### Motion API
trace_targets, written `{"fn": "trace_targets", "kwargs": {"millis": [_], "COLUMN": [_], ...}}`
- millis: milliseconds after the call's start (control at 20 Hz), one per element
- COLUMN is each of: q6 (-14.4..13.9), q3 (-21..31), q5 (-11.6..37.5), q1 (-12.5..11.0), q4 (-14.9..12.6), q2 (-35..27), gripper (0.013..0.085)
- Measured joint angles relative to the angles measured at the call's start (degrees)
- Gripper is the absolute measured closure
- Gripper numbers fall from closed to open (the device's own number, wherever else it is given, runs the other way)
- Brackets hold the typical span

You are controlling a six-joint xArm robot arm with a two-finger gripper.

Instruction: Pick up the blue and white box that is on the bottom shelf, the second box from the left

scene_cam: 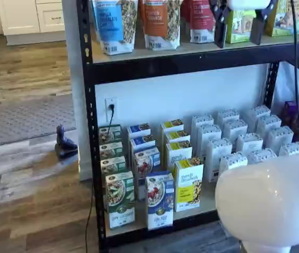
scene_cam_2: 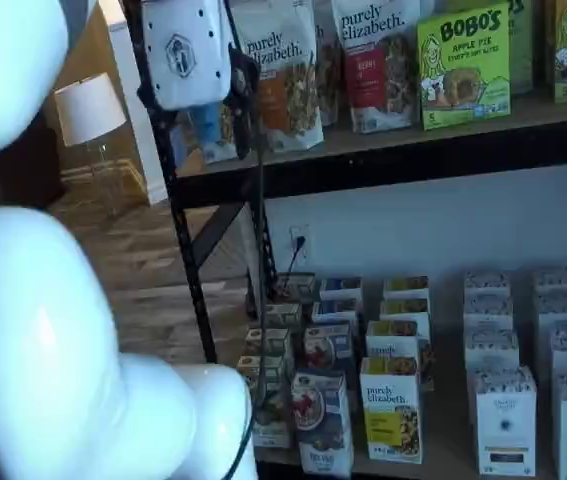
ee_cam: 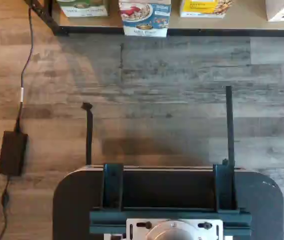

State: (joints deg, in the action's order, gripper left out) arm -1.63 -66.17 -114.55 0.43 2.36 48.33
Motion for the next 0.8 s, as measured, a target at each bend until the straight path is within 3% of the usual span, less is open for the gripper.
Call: {"fn": "trace_targets", "kwargs": {"millis": [50,450,800], "q6": [0.6,2.1,0.9], "q3": [2.1,6.6,10.4], "q5": [3.2,7.4,10.1], "q1": [-0.7,-2.1,-0.6], "q4": [0.4,0.4,-0.5], "q2": [1.6,2.4,3.3], "gripper": [0.013,0.013,0.013]}}
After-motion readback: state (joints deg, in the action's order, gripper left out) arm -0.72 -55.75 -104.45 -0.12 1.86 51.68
